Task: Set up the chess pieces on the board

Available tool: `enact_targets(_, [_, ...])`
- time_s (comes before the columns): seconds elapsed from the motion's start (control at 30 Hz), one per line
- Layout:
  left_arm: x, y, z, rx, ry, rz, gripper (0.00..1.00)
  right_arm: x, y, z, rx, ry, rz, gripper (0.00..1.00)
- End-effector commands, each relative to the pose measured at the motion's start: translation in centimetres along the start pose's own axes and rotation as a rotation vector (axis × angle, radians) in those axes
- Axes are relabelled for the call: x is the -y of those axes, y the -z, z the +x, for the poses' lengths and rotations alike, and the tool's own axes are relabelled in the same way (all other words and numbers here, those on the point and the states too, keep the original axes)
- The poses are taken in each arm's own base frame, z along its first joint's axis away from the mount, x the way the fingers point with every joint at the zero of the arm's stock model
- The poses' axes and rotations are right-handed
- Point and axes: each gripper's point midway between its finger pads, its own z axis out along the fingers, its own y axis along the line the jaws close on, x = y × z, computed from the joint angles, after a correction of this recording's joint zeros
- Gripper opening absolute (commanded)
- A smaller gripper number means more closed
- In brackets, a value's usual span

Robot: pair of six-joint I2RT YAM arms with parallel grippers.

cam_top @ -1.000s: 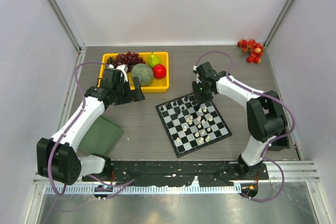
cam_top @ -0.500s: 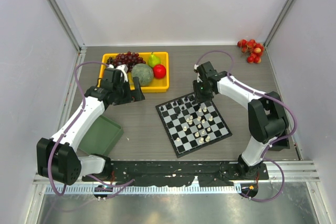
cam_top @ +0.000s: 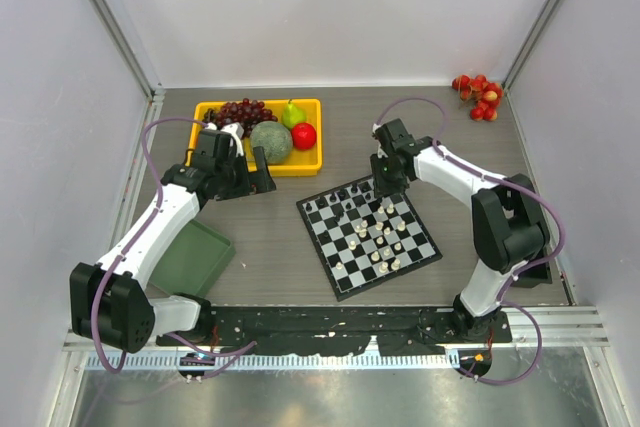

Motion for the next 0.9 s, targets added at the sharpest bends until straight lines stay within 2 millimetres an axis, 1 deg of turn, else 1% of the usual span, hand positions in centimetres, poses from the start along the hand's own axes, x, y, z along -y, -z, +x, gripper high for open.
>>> enact_targets(0.0, [1.1,0.2,-1.0,0.037,-0.003,0.043,0.99,-0.1,-0.7,0.1,-0.009,-0.001,-0.004,0.32])
enact_targets(0.13, [1.1,0.2,-1.0,0.037,-0.001,0.043,0.99,-0.2,-1.1,0.2,-0.022,0.002,-0.012,0.27])
enact_targets(0.17, [1.1,0.2,-0.9,0.035,0.001,0.044,0.99,-0.3,-1.1,0.3,-0.025,0.007,-0.016,0.23])
enact_targets(0.3, [1.1,0.3,-1.1,0.041,-0.002,0.045,0.99,-0.3,-1.0,0.2,-0.021,0.008,-0.018,0.17])
enact_targets(0.47, [1.2,0.2,-1.2,0.039,0.0,0.049,0.99,-0.1,-0.7,-0.6,0.005,0.008,-0.001,0.16])
enact_targets(0.53, [1.3,0.3,-1.2,0.039,-0.002,0.05,0.99,0.0,-0.6,-1.2,0.024,0.003,0.011,0.16])
enact_targets(0.7, [1.2,0.3,-1.1,0.041,-0.004,0.049,0.99,0.2,-0.8,-2.0,0.042,-0.025,0.014,0.16])
enact_targets(0.73, [1.2,0.3,-1.0,0.04,-0.002,0.047,0.99,0.8,-0.9,-2.3,0.052,-0.028,0.048,0.16])
enact_targets(0.87, [1.1,0.3,-1.1,0.041,-0.003,0.045,0.99,1.0,-1.1,-2.6,0.061,-0.037,0.052,0.16])
